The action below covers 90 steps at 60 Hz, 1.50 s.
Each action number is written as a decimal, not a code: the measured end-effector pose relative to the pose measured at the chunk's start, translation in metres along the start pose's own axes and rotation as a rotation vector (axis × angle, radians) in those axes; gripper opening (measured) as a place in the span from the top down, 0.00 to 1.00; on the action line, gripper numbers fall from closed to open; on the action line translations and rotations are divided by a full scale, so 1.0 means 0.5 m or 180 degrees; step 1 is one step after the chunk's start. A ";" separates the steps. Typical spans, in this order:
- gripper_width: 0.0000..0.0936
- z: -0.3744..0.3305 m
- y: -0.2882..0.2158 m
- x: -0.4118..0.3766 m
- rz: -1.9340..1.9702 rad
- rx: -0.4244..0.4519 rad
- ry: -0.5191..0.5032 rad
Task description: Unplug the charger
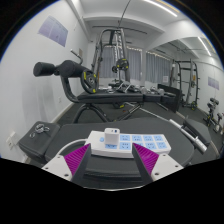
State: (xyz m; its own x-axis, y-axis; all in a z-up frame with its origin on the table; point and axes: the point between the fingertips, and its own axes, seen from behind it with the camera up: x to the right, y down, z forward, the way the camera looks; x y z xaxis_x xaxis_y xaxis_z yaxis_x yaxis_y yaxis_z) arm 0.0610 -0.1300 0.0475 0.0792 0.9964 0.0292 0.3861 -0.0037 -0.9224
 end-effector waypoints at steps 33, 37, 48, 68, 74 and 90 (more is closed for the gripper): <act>0.09 0.203 -0.024 -0.006 0.0172 0.0152 0.0077; 0.08 0.212 -0.024 -0.004 0.0189 0.0160 0.0089; 0.55 0.227 -0.023 -0.005 0.0149 0.0186 0.0074; 0.79 0.124 -0.255 0.110 0.0366 0.0651 0.0108; 0.79 0.095 -0.289 0.240 0.0229 0.0645 0.0272; 0.76 0.134 -0.134 0.575 -0.0016 -0.0069 0.0727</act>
State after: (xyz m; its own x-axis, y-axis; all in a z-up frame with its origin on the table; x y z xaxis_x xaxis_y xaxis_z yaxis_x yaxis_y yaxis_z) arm -0.0035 0.1624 0.0918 0.2823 0.9515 0.1223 0.4065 -0.0031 -0.9137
